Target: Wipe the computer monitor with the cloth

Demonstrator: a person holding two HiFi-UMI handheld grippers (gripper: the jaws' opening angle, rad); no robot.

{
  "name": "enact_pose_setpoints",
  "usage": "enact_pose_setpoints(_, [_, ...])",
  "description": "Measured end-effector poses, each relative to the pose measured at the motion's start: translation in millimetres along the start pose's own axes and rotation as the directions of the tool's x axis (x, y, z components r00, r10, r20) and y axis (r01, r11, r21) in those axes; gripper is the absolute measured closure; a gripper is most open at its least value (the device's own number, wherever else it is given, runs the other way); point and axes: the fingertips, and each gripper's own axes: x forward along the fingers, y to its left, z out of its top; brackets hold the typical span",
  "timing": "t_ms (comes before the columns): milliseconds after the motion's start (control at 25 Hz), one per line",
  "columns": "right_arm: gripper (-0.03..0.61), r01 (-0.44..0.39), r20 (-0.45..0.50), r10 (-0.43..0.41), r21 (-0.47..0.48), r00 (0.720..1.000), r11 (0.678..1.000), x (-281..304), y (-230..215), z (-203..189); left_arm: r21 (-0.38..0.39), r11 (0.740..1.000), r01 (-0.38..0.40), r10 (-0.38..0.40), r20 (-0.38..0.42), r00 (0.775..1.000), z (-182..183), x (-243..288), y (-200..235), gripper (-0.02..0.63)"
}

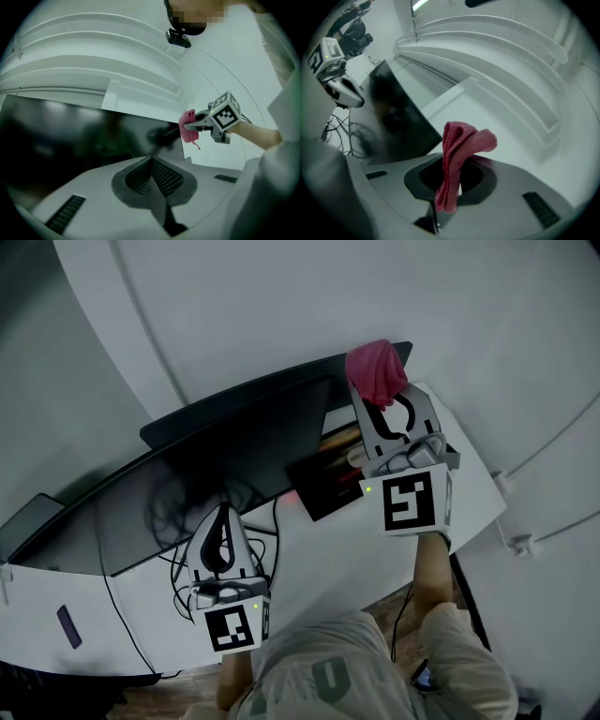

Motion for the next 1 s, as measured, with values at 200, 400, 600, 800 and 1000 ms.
enact_pose_setpoints(200, [0.520,-0.121,0.019,0.121,-0.016,0.992,0.993,6,35,-7,-0.023,1.000,-0.005,0.005,-0.003,1.000,1,1,-2,0.598])
enact_pose_setpoints(400, [0.520,-0.187,-0.001,0.187,-0.023,0.982,0.982,12,46,-17,-0.011,1.000,-0.007,0.007,-0.005,1.000,-2,2,1,0.598])
enact_pose_setpoints(600, [0.520,-0.259,-0.022,0.258,-0.018,0.966,0.966,14,65,-33,-0.020,1.000,-0.009,0.008,-0.024,1.000,-11,2,4,0.598])
enact_pose_setpoints(800, [0.520,-0.327,-0.055,0.326,-0.019,0.944,0.945,13,90,-56,-0.028,1.000,-0.008,0.007,-0.044,0.999,-19,2,6,0.598])
enact_pose_setpoints(1000, [0.520,-0.402,-0.113,0.400,0.006,0.910,0.916,13,129,-97,-0.033,0.999,-0.001,-0.001,-0.058,0.998,-25,5,5,0.598])
